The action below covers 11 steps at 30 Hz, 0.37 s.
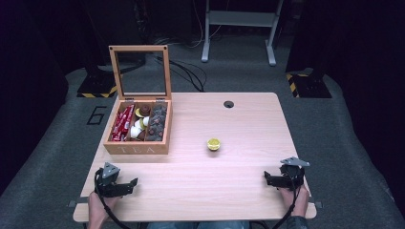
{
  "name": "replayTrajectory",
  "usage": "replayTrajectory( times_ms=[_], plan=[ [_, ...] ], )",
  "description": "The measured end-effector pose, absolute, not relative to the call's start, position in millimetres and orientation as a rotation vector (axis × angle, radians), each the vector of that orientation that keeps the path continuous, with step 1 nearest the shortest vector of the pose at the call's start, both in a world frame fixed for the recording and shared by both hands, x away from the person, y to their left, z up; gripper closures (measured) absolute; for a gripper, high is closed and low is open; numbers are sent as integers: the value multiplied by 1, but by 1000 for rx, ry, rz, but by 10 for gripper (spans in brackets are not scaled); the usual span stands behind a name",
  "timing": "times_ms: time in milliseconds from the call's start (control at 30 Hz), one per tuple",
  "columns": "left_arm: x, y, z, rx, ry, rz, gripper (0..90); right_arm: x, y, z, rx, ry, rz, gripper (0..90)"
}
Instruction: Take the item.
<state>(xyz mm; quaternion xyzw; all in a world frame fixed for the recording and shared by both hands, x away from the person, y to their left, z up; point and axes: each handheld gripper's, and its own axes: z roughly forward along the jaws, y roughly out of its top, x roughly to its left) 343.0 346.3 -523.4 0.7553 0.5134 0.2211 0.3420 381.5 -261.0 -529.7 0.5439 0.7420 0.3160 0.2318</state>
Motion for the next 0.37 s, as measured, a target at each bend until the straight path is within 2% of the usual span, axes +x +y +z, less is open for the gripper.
replayTrajectory(
  times_ms=[367],
  plan=[
    [344,346,-531,1956,1345,602,133,381,-261,-530,1495,2039,868,14]
  ],
)
